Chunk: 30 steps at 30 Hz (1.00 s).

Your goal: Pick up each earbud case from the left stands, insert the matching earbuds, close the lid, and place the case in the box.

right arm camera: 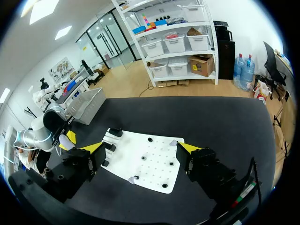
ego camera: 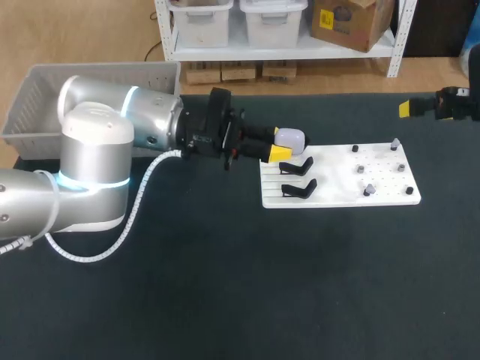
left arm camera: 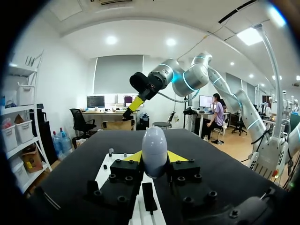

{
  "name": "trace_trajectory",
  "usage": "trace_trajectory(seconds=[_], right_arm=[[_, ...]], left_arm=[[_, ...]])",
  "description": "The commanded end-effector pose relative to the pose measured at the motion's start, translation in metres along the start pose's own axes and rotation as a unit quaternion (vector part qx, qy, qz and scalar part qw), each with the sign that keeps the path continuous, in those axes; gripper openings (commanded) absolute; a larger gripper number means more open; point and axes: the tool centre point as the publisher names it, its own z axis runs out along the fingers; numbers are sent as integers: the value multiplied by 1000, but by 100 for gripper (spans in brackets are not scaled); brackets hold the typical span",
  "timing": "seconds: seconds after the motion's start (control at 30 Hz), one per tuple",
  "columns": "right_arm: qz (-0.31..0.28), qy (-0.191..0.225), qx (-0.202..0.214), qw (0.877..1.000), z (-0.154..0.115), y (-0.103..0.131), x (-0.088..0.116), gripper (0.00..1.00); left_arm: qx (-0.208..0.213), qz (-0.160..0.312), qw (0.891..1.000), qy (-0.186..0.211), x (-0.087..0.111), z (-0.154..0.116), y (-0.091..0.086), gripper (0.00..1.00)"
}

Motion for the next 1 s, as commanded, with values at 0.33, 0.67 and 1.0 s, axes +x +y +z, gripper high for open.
trace_trajectory(seconds=[0.33, 0.67, 1.0], right_arm=[[0, 0, 2, 1000, -1, 1, 0, 100], [-24, 9, -21, 999, -2, 17, 9, 100], [-67, 29, -30, 997, -17, 77, 59, 100]], left_arm=[[-5, 3, 1000, -12, -1, 1, -5, 0], [-5, 3, 1000, -12, -1, 1, -5, 0], [-5, 3, 1000, -12, -1, 1, -5, 0]])
